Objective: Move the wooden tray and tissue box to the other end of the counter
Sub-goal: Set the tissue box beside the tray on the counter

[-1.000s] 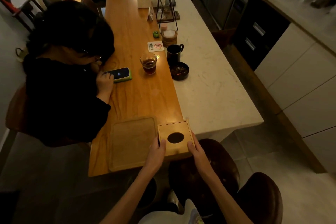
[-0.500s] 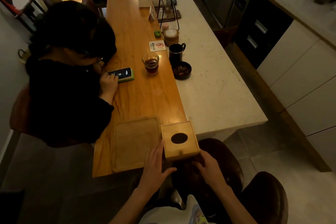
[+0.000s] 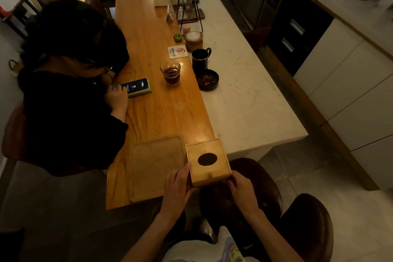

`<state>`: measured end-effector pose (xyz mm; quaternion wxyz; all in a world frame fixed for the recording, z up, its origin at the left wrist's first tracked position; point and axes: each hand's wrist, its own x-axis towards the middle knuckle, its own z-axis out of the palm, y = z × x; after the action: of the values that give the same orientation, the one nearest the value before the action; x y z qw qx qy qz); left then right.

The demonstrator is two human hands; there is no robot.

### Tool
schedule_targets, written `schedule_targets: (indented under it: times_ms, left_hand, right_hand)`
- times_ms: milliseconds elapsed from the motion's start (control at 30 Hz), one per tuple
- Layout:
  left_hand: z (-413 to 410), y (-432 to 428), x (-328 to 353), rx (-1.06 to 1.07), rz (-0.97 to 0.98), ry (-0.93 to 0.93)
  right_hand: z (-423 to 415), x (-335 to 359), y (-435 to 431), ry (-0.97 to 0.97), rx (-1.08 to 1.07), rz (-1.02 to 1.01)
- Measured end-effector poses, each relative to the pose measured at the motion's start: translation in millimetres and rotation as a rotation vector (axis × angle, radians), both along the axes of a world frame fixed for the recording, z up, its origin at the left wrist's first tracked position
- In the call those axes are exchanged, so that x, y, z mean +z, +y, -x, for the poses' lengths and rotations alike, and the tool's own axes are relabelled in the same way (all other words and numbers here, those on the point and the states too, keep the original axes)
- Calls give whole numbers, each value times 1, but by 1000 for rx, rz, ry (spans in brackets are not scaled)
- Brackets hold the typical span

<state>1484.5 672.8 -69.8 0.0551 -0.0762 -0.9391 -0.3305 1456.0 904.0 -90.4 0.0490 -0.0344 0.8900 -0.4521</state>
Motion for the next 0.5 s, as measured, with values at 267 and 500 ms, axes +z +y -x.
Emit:
schedule_targets:
  times_ms: [267, 500]
  left_hand:
    - [1, -3, -7, 2, -30, -19]
    - [4, -3, -5, -19, -50, 10]
  right_hand:
    - [2, -7, 1, 24, 3, -43]
    - [1, -9, 1, 29, -2, -33]
